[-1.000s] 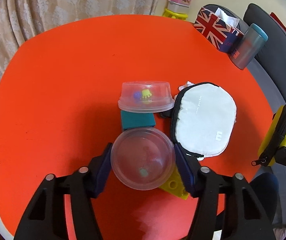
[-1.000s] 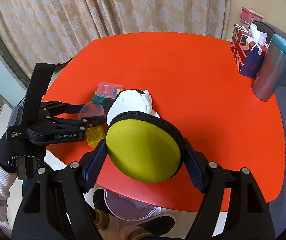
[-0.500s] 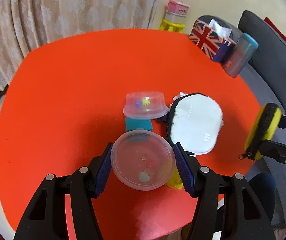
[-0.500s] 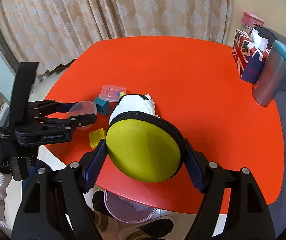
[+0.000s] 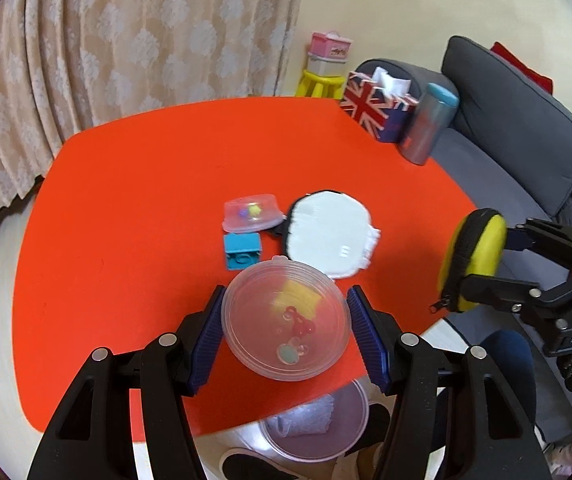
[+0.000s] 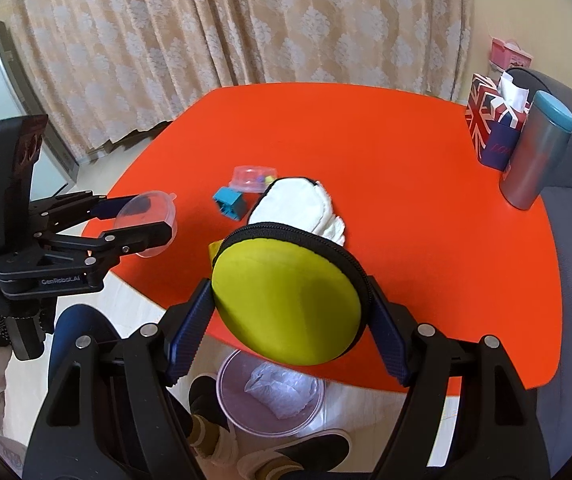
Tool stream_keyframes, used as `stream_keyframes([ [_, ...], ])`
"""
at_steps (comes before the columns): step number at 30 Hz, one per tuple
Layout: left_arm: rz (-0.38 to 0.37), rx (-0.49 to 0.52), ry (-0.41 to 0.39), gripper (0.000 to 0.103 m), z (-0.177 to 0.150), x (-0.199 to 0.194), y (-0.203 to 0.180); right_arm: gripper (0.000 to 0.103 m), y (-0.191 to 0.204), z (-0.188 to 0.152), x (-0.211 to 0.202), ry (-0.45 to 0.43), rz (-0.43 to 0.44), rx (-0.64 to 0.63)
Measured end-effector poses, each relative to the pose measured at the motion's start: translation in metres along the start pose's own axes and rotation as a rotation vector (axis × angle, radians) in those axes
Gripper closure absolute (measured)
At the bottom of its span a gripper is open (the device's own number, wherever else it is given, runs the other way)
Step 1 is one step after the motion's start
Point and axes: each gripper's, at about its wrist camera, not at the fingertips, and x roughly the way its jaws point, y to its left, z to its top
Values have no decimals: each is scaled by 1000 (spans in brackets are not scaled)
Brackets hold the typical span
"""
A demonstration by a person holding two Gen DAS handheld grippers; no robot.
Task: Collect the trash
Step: 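Carry the bowl to the trash bin and open the left tool while the right tool carries the pouch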
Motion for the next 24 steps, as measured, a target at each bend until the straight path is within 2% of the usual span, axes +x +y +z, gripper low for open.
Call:
stream_keyframes([
  [12,-46,37,-21,44,-38,-21,-33,30,15,-36,-21,-19,24,-23],
  [23,-111,47,43,44,-75,3,-57,30,8,-65,-26,-20,33,4],
  [24,-116,48,45,36,-76,5,-58,30,7,-66,-26,-20,32,6],
])
